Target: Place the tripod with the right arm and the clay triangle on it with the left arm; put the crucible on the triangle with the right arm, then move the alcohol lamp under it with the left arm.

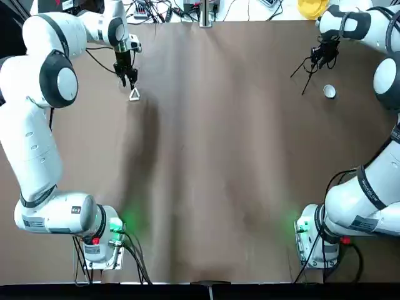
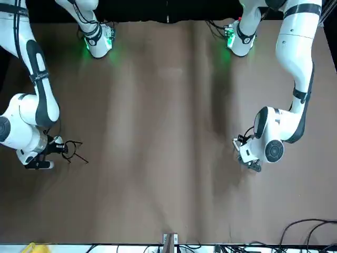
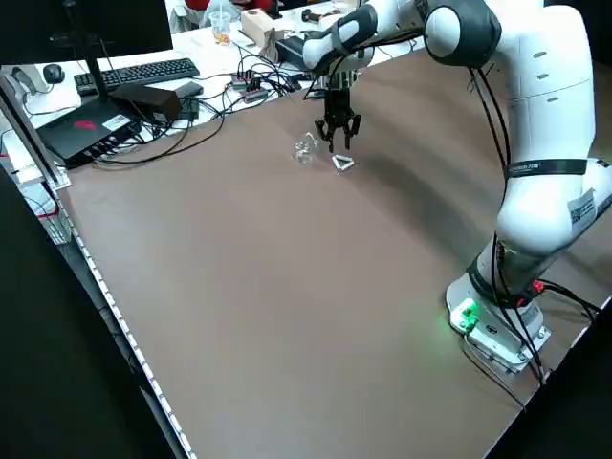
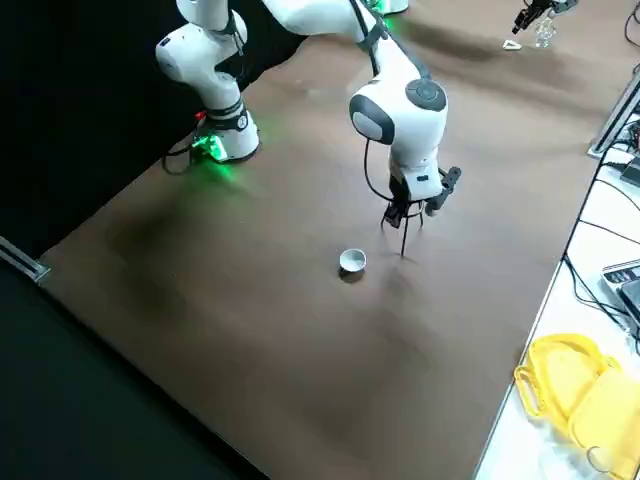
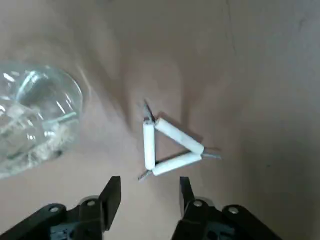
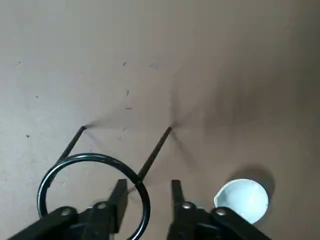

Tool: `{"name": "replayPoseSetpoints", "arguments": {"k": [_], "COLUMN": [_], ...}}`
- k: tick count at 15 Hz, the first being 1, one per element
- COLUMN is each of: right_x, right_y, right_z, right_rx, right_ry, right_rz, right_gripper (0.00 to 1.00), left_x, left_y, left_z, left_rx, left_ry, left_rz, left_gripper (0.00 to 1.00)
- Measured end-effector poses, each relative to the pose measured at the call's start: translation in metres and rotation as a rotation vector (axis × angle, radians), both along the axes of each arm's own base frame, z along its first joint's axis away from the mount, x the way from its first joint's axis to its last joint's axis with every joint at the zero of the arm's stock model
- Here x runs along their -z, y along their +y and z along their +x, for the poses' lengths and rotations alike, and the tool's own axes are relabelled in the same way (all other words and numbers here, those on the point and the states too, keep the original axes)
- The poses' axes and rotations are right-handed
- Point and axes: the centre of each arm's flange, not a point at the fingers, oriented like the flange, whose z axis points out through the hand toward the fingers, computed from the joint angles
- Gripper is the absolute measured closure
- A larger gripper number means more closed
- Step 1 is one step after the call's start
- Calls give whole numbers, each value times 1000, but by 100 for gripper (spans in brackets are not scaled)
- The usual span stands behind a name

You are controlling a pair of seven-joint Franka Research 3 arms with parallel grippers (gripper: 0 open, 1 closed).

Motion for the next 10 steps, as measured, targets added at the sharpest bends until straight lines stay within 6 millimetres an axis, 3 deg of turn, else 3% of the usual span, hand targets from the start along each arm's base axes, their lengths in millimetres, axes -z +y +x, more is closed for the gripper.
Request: {"name": "replayPoseSetpoints", "arguments": {"k": [5, 10], "right_x": [-2, -4], "right_y": [1, 1], "right_z": [2, 3], "right_rx": [-2, -3], "right_ry": [-7, -11], "right_rz": [0, 0], "right_gripper": [69, 81], "left_x": [28, 47], "left_y": [-4, 8], "left_z": [-4, -11], "left_rx": [9, 7], "left_ry": [-23, -22], "left_rz": [-12, -16], "left_gripper": [46, 52]}}
